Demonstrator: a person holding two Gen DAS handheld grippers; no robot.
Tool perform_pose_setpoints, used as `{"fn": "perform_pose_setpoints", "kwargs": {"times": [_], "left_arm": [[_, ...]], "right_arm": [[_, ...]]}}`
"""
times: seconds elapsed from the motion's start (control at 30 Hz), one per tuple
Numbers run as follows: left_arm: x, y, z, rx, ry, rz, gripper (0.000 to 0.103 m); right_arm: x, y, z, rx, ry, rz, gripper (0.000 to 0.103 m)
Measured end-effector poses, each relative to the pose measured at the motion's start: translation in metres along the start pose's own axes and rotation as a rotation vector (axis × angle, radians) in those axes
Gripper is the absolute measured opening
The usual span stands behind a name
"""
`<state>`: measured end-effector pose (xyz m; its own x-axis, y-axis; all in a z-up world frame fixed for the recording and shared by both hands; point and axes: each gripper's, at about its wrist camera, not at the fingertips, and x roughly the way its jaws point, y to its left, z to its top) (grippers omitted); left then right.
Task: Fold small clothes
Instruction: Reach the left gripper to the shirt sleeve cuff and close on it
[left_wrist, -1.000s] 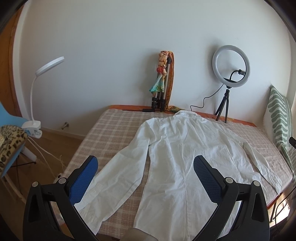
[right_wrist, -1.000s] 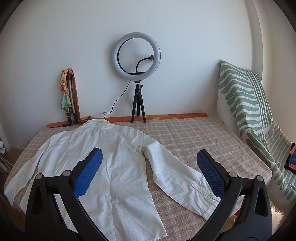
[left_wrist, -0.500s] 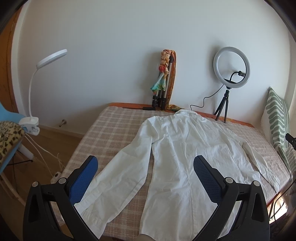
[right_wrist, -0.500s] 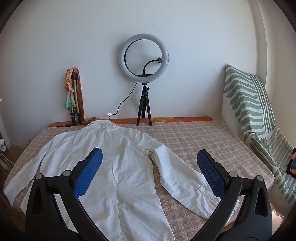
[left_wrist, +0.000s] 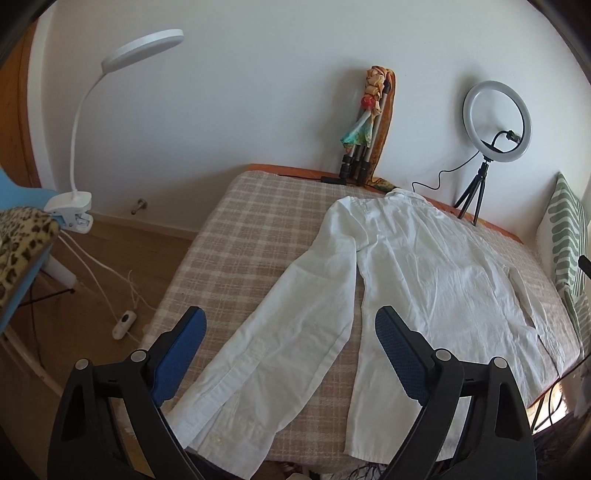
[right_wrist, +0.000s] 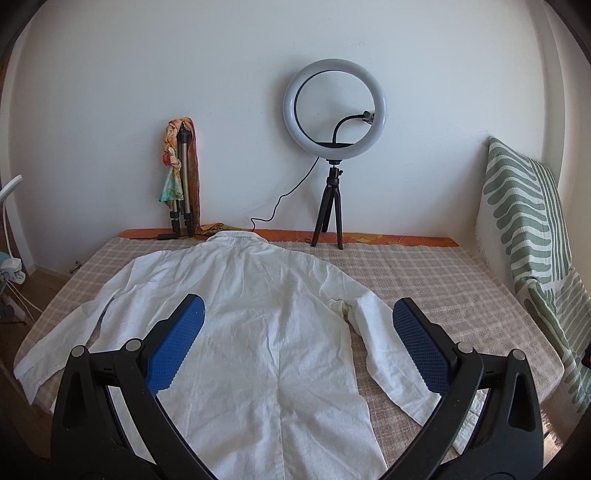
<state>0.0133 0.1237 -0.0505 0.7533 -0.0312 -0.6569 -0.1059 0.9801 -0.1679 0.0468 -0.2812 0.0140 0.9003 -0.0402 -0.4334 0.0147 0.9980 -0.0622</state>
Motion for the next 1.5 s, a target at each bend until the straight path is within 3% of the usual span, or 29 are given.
{"fn": "perform_pose_setpoints", "kwargs": {"times": [0.33, 0.4, 0.47, 0.7, 0.93, 1.1, 1.17, 1.23, 1.5], "left_arm": [[0.040, 0.058, -0.025, -0.063, 0.153, 0.042, 0.085], [0.047, 0.064, -0.031, -0.076, 0.188, 0.044, 0.080], [0.052, 0.068, -0.037, -0.067, 0.210, 0.064, 0.069], [0.061, 0.062, -0.050, -0.010, 0.241, 0.082, 0.067], [0.081, 0.066, -0.060, -0.031, 0.310, 0.058, 0.047], [0.080, 0.067, -0.060, -0.041, 0.295, 0.035, 0.035], [0.079, 0.068, -0.060, -0.054, 0.283, 0.002, 0.019], [0.078, 0.069, -0.062, -0.075, 0.276, -0.037, 0.010], [0.058, 0.059, -0.053, -0.150, 0.204, -0.161, 0.006]], "right_arm": [[0.018, 0.047, 0.008, -0.069, 0.022, 0.083, 0.103], [0.021, 0.054, 0.009, -0.079, 0.022, 0.097, 0.103], [0.025, 0.059, 0.009, -0.076, 0.027, 0.119, 0.103], [0.042, 0.078, -0.003, -0.078, 0.083, 0.185, 0.103], [0.047, 0.082, -0.009, -0.080, 0.090, 0.191, 0.103], [0.054, 0.079, -0.011, -0.070, 0.113, 0.195, 0.103], [0.055, 0.079, -0.012, -0.074, 0.114, 0.194, 0.103], [0.057, 0.079, -0.013, -0.076, 0.114, 0.196, 0.103], [0.061, 0.082, -0.015, -0.073, 0.134, 0.222, 0.103]]}}
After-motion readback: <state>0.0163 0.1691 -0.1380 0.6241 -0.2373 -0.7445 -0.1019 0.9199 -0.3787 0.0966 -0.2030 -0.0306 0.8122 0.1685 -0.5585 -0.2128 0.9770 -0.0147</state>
